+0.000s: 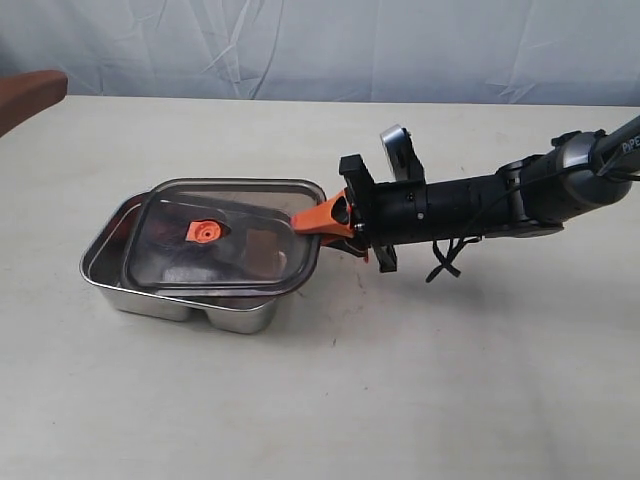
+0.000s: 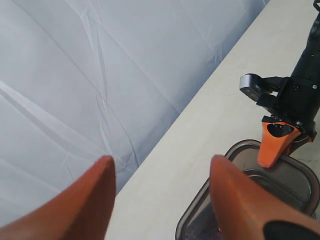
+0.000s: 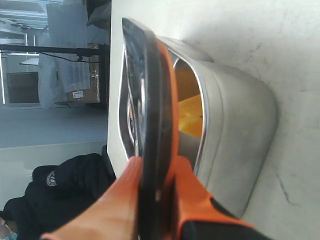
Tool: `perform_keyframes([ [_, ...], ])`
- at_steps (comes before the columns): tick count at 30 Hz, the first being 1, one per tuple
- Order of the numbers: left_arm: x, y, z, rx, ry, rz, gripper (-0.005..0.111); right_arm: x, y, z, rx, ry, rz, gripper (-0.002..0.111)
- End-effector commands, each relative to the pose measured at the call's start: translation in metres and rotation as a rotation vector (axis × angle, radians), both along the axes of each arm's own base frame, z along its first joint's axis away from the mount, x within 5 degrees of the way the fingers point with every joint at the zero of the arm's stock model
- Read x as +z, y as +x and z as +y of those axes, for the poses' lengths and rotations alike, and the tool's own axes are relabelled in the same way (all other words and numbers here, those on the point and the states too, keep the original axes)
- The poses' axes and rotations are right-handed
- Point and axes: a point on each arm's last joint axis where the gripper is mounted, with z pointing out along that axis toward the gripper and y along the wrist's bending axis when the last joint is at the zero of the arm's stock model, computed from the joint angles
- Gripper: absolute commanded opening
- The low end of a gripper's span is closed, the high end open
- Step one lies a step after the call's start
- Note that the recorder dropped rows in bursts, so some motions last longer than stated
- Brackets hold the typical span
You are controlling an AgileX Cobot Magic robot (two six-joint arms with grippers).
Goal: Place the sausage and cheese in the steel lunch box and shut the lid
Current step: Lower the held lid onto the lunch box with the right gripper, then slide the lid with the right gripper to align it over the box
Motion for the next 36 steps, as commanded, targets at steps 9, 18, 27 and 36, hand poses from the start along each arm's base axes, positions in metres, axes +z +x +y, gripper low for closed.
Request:
perform_keyframes([
  [9, 0.003, -0.002, 0.001, -0.002, -0.021, -0.003, 0.054, -0.010, 0.000, -0.004, -0.010, -0.108, 0.029, -0.001],
  [18, 0.003, -0.002, 0.001, -0.002, -0.021, -0.003, 0.054, -0.002, 0.000, -0.001, -0.019, -0.012, 0.061, -0.001],
  [27, 0.003, -0.002, 0.001, -0.001, -0.020, -0.001, 0.054, 0.005, -0.001, 0.001, 0.020, 0.051, 0.069, -0.001],
  [36, 0.003, -0.002, 0.001, -0.001, -0.020, -0.001, 0.054, 0.011, -0.001, 0.002, 0.047, 0.097, 0.059, -0.001],
])
